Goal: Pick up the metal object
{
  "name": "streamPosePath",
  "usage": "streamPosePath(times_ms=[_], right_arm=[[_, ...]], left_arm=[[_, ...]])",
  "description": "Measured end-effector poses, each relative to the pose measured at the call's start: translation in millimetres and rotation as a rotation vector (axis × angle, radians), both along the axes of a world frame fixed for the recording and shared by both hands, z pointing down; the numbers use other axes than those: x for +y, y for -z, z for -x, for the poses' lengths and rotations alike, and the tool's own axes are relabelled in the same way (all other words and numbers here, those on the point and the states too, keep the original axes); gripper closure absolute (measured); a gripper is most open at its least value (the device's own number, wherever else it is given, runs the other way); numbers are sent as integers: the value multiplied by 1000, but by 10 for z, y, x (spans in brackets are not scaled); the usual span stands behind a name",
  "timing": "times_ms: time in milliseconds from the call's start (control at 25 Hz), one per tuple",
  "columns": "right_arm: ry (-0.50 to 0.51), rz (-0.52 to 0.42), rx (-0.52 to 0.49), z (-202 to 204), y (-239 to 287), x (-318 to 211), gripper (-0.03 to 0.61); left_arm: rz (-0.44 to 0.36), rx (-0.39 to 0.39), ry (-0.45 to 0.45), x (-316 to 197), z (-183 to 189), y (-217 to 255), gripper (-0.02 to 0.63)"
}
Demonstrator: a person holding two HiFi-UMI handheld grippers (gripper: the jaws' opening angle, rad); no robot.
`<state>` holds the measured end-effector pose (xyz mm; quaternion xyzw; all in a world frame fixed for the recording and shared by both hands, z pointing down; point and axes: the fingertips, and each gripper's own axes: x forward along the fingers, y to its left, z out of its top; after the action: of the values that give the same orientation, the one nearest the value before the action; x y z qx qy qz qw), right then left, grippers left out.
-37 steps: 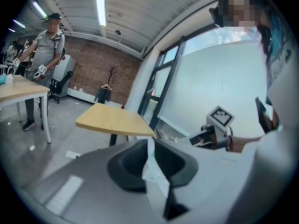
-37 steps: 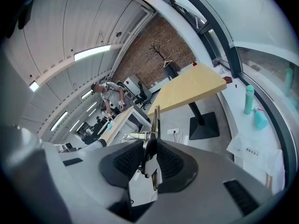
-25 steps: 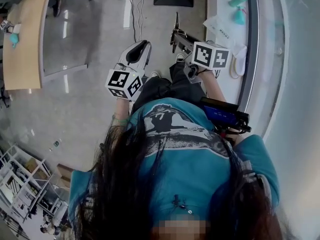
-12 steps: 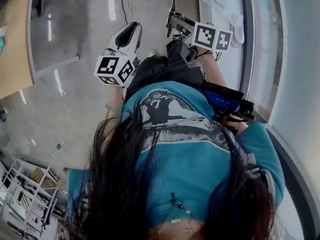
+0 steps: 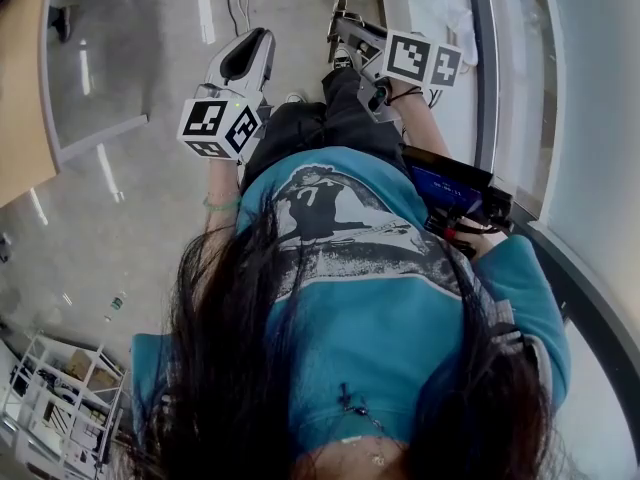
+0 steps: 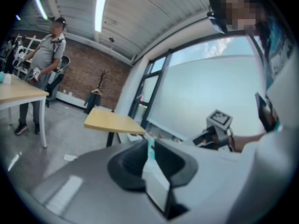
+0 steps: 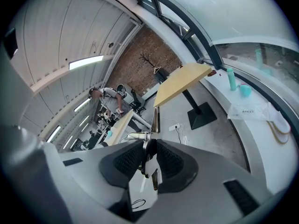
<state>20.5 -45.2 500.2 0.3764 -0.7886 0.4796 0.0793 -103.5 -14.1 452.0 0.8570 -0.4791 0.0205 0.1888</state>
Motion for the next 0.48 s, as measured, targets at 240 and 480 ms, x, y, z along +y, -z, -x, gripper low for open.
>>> streamPosePath(times_ms=[240,480], right_arm=[[4,11,14,-58,-78,-142,480],[7,9,23,-109,-120,-183,480]], left_arm=[[9,10,4,-159,-46,-75,572],[11,15,13,-189,-70,-127,572]])
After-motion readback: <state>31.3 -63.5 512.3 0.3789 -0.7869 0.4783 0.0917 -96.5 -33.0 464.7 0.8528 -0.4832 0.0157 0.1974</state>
